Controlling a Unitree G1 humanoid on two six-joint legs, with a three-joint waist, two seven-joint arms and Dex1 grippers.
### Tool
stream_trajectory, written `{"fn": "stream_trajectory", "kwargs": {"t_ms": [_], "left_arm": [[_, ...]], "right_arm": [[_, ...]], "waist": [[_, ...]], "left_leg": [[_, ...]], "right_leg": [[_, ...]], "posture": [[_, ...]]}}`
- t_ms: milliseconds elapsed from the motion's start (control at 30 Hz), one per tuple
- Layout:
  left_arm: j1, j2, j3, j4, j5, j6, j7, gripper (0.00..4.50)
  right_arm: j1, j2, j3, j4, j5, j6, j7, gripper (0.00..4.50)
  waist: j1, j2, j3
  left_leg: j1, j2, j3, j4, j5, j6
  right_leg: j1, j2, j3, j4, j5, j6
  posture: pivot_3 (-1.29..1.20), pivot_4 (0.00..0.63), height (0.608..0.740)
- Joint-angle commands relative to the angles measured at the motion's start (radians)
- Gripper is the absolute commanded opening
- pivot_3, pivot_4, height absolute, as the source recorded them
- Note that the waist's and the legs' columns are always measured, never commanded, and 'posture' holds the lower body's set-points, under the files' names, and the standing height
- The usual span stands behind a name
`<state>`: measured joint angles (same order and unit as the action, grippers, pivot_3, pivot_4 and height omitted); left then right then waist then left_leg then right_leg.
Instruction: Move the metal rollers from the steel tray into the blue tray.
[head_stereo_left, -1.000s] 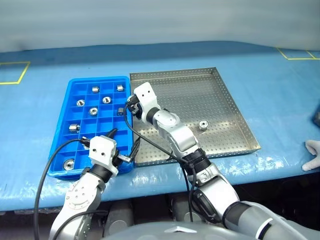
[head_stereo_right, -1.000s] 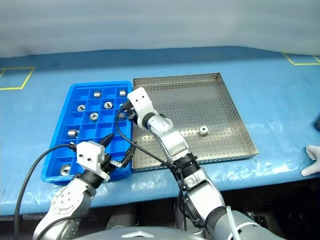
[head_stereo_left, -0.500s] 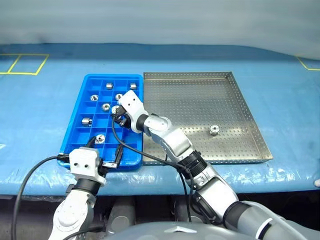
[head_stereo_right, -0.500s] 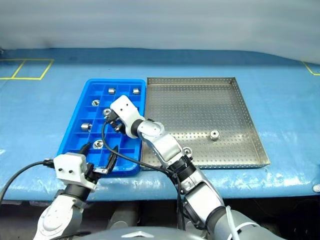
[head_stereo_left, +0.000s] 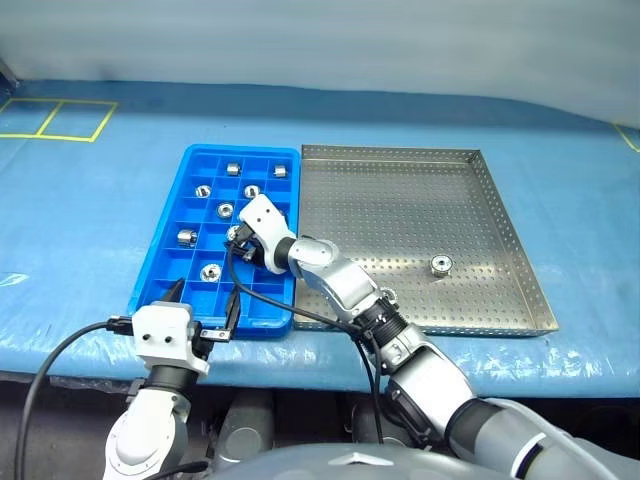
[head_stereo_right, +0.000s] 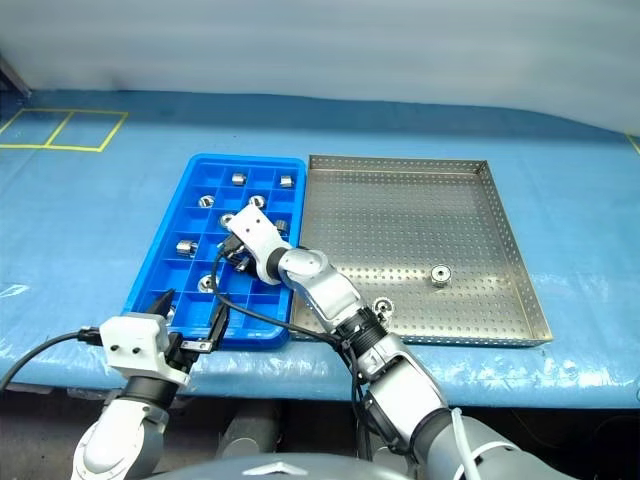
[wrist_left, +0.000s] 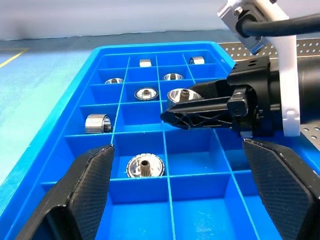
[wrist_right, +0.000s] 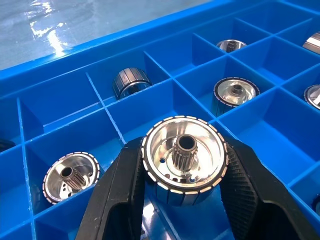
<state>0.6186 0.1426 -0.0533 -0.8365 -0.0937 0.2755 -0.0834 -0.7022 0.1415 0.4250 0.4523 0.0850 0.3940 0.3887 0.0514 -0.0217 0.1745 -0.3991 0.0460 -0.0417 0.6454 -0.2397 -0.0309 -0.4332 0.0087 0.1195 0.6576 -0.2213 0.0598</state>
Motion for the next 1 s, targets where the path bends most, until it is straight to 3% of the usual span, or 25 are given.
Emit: {"fn": "stream_trajectory", "kwargs": {"t_ms": [33, 167, 200, 333, 467, 733, 1000], "left_arm": [[0.0, -0.004, -0.014, -0.047, 0.006, -0.025, 0.0, 4.5], [0.0, -0.001, -0.018, -0.047, 0.004, -0.022, -0.009, 4.5], [-0.001, 0.0, -0.018, -0.046, 0.003, -0.023, -0.012, 4.5], [-0.015, 0.013, -0.02, -0.033, -0.014, -0.026, -0.04, 4.5], [-0.079, 0.035, -0.018, 0.002, -0.032, -0.009, -0.079, 4.5], [-0.206, 0.093, -0.04, 0.055, -0.09, 0.044, -0.176, 4.5], [-0.343, 0.128, -0.081, 0.115, -0.133, 0.097, -0.252, 4.5]], "right_arm": [[-0.056, 0.118, -0.036, 0.074, 0.001, -0.011, -0.041, 3.06], [-0.063, 0.105, -0.063, 0.072, 0.017, -0.017, -0.061, 4.37], [-0.062, 0.103, -0.067, 0.066, 0.02, -0.015, -0.064, 4.44], [-0.046, 0.079, -0.084, -0.032, 0.036, 0.005, -0.081, 4.44], [-0.009, 0.023, -0.117, -0.2, 0.04, 0.065, -0.117, 4.44], [0.099, -0.107, -0.241, -0.474, -0.003, 0.212, -0.218, 4.44], [0.242, -0.216, -0.348, -0.686, -0.043, 0.35, -0.301, 4.44]], "waist": [[0.001, 0.0, 0.0], [0.006, 0.0, 0.0], [0.008, 0.0, 0.0], [0.01, 0.0, 0.0], [0.006, 0.001, 0.0], [-0.024, 0.001, 0.0], [-0.117, 0.002, 0.0]], "left_leg": [[0.001, 0.0, 0.0, 0.0, 0.0, 0.0], [0.002, 0.0, 0.0, 0.001, 0.0, 0.0], [0.002, 0.0, 0.0, 0.002, 0.0, 0.0], [-0.001, 0.0, 0.0, 0.001, 0.0, 0.0], [-0.015, -0.001, 0.0, 0.002, 0.0, 0.0], [-0.015, 0.0, 0.0, 0.002, 0.0, 0.0], [-0.013, 0.0, 0.001, 0.004, 0.0, 0.0]], "right_leg": [[0.0, 0.0, 0.0, 0.0, 0.0, 0.0], [-0.002, -0.001, 0.0, -0.001, 0.0, 0.0], [-0.002, -0.001, 0.0, -0.001, 0.0, 0.0], [-0.003, -0.001, 0.0, -0.003, 0.0, 0.0], [-0.013, 0.0, 0.0, 0.0, 0.001, 0.001], [-0.012, 0.0, -0.001, 0.0, 0.001, 0.001], [-0.011, 0.0, 0.001, 0.002, 0.002, 0.003]], "posture": [[0.36, 0.15, 0.74], [0.34, 0.15, 0.74], [0.33, 0.15, 0.74], [0.31, 0.15, 0.74], [0.21, 0.15, 0.74], [0.06, 0.15, 0.74], [-0.08, 0.15, 0.74]]}}
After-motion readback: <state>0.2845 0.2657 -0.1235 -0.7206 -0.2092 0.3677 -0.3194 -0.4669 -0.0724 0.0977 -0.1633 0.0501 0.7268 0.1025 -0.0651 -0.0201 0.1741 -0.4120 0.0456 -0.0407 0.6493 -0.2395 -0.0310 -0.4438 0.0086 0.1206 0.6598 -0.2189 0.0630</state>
